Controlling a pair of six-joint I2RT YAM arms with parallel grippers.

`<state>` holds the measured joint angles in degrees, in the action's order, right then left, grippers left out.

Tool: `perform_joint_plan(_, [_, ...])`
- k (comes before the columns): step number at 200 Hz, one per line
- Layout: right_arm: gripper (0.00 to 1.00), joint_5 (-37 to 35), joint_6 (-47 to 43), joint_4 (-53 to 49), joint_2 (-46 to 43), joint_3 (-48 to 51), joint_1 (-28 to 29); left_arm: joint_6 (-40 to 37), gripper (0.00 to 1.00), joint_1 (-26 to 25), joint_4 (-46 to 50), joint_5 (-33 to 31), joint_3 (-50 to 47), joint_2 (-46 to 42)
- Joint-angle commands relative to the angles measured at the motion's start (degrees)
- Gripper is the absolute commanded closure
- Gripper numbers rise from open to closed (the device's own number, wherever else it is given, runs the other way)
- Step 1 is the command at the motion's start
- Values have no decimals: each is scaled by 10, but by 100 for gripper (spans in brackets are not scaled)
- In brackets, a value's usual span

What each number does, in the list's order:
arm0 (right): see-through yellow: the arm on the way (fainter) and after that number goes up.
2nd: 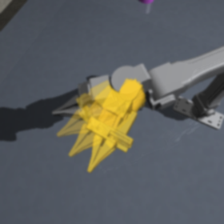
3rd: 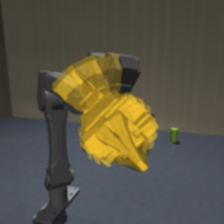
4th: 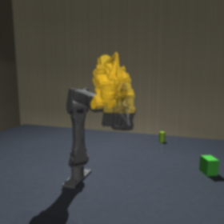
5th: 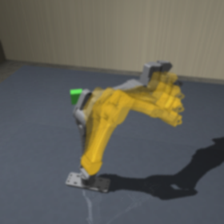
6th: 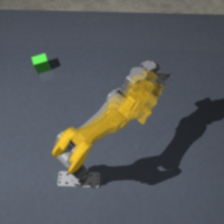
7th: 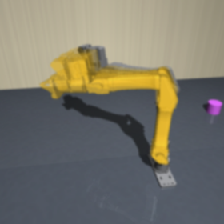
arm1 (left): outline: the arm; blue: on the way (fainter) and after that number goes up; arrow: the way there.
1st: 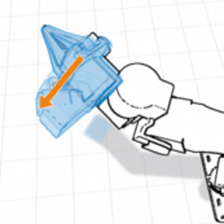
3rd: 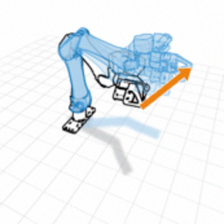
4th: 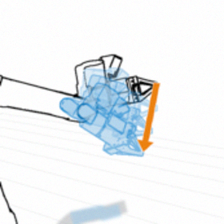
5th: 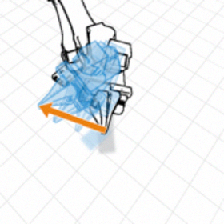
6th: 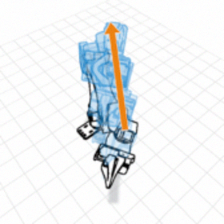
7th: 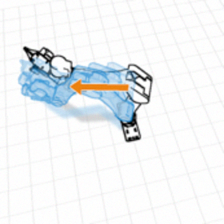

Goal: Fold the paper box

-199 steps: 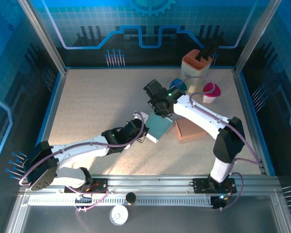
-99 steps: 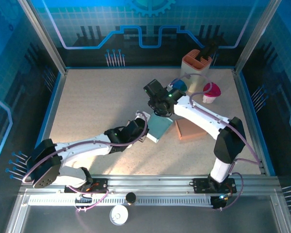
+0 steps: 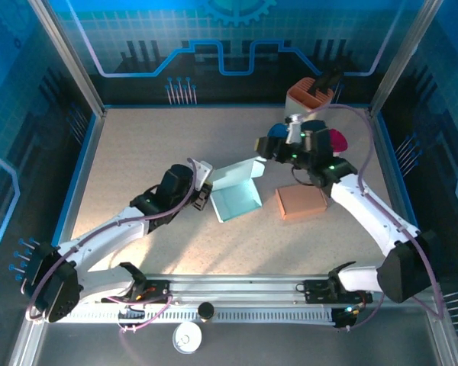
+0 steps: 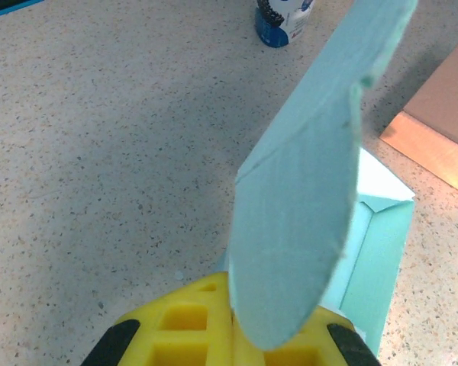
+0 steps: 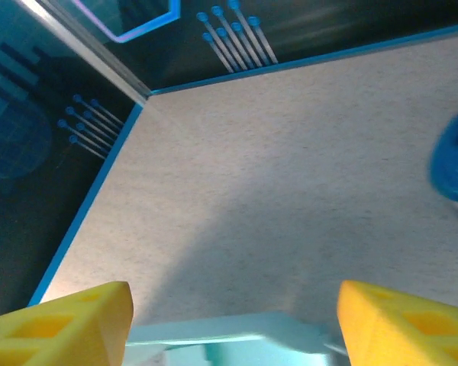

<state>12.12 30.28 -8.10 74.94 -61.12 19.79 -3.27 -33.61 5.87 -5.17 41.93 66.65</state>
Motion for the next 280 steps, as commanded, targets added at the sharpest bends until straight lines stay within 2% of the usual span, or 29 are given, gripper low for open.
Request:
perform_joint_plan(1, [32, 151, -116, 18, -8, 43, -47, -50, 100, 8, -13, 48, 8, 19])
perform_joint_plan(24, [34, 201, -166, 23, 13, 68, -67, -89, 100, 15, -23, 45, 13, 52])
perform_joint_plan(47, [32, 211, -196, 33, 48, 79, -65, -96, 100, 29, -50, 35, 8, 68])
perform_joint_plan(93, [29, 188, -244, 22, 108, 62, -58, -118, 100, 41, -78, 26, 0, 66])
perform_joint_plan(127, [26, 119, -278, -8, 138, 37, -4, -122, 100, 44, -84, 20, 4, 82])
perform_joint_plan(142, [27, 93, -259, 6, 131, 50, 5, -119, 100, 45, -84, 21, 6, 92])
perform_joint_plan(179, [23, 70, -147, 71, 81, 123, 2, -108, 100, 47, -101, 24, -7, 99])
perform_joint_plan(205, [22, -9, -146, 93, 48, 153, 24, -108, 100, 55, -108, 36, -12, 102])
perform_joint_plan(215, [22, -6, -140, 97, 53, 156, 11, -106, 100, 59, -108, 44, -9, 103])
perform_joint_plan(239, [23, 50, -144, 108, 89, 148, -18, -99, 100, 68, -111, 60, -9, 105])
perform_joint_plan(255, [28, 93, -153, 84, 128, 117, -17, -95, 100, 72, -114, 67, -8, 109])
perform_joint_plan(280, [39, 47, -115, 42, 147, 93, 8, -94, 100, 76, -111, 71, -3, 121])
